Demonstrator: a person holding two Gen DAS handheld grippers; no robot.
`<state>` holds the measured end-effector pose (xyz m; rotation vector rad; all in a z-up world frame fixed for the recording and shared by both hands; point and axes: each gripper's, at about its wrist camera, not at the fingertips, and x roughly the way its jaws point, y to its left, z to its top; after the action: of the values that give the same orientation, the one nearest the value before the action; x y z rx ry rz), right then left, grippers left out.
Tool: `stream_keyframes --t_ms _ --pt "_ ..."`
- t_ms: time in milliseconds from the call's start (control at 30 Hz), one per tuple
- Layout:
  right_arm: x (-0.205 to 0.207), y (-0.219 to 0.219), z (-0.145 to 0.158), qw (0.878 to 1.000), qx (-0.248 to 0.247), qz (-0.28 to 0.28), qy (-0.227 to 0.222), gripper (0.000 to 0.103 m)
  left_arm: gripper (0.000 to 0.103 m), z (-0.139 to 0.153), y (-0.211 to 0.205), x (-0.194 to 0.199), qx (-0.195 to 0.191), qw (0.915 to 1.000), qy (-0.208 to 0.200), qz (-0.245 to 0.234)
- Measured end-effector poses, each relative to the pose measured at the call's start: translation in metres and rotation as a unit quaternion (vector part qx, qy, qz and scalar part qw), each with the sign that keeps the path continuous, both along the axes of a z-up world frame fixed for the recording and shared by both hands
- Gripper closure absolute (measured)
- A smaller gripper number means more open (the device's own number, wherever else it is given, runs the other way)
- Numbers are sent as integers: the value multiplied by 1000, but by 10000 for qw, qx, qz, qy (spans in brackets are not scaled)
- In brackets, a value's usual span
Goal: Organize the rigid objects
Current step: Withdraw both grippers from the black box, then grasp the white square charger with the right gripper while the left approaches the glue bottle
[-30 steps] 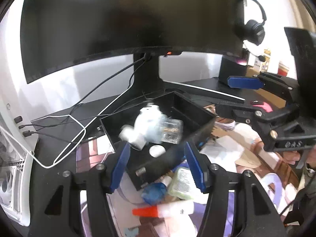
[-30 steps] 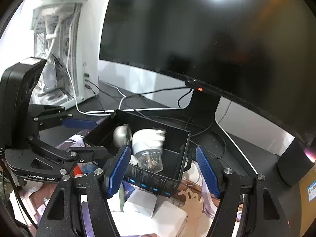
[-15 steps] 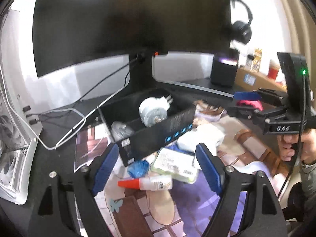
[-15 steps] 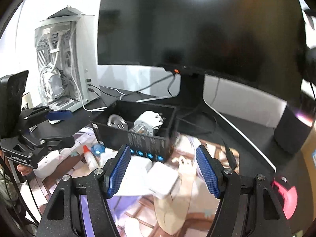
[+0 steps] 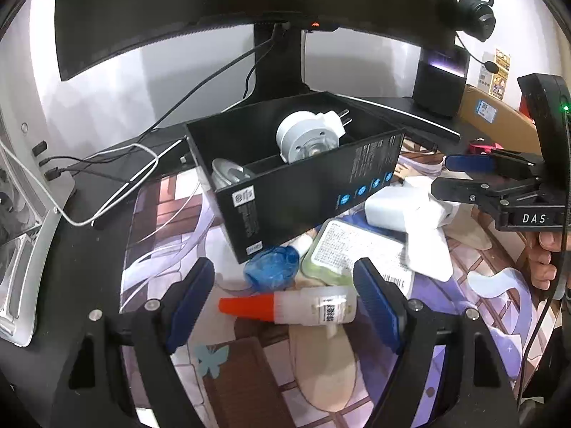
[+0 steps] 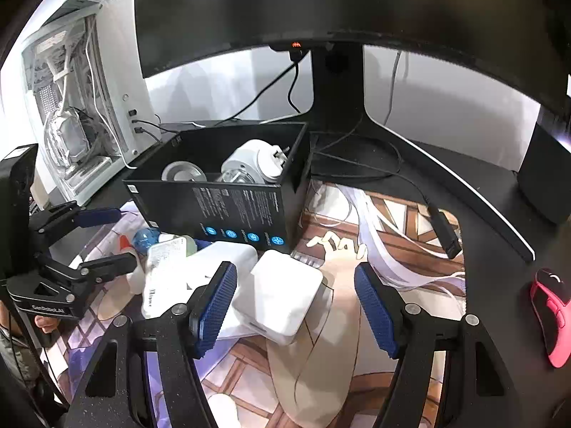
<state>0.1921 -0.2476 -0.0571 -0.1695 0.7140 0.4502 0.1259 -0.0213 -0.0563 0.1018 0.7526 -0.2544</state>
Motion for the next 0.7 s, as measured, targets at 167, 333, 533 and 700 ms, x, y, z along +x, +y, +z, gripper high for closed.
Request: stream_keyframes --t_ms 167,333,533,700 --pt "4 0 -6 10000 -3 -41 38 27 22 -6 3 -1 6 9999 108 -21" --pt "4 -1 -7 10000 11 -63 44 26 22 -8 11 -5 -10 9998 189 6" --pt "0 10 -16 9994 -59 188 271 26 22 -12 16 -15 42 9995 319 -18" --pt "1 10 -18 9992 -36 177 346 26 22 -15 17 -20 21 9992 402 -73"
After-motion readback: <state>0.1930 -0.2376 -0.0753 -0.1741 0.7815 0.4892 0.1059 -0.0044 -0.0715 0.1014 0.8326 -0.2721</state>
